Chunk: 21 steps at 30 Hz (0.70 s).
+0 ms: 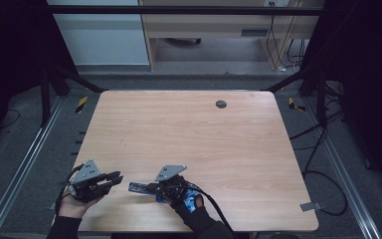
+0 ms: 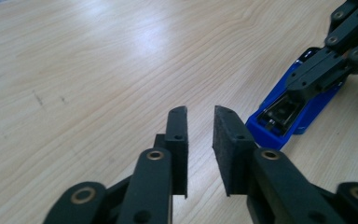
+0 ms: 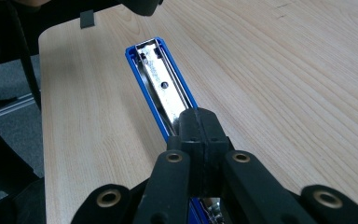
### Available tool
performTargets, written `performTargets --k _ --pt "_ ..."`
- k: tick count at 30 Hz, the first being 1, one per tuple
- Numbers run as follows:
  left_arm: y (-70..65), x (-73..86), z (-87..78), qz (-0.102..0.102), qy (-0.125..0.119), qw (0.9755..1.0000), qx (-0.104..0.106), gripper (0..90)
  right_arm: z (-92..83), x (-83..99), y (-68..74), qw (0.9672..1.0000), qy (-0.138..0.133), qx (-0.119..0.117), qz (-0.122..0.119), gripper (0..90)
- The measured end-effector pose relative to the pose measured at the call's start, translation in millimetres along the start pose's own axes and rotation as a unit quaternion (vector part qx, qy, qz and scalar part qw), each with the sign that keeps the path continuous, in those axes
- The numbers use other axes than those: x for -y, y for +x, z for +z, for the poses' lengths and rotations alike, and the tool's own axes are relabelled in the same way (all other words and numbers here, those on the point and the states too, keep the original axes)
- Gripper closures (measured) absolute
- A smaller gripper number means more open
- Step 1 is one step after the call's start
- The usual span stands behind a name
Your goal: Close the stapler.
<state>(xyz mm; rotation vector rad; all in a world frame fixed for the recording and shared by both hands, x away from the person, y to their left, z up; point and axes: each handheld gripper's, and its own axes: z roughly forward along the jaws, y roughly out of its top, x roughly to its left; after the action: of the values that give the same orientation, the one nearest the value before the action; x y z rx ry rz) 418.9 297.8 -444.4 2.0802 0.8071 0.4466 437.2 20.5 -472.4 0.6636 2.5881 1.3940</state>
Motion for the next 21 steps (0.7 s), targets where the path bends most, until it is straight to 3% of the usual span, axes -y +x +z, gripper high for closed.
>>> performTargets --k 9,21 --pt "-6.6 15.1 11.5 -0.016 0.022 0.9996 -0.003 86.2 -0.3 -0.6 0.4 1.0 0.002 0.001 -0.001 90.0" --pt "-16.5 12.7 17.8 -0.006 0.026 0.9995 0.016 86.6 -0.2 -0.7 0.4 1.0 0.002 0.001 0.001 90.0"
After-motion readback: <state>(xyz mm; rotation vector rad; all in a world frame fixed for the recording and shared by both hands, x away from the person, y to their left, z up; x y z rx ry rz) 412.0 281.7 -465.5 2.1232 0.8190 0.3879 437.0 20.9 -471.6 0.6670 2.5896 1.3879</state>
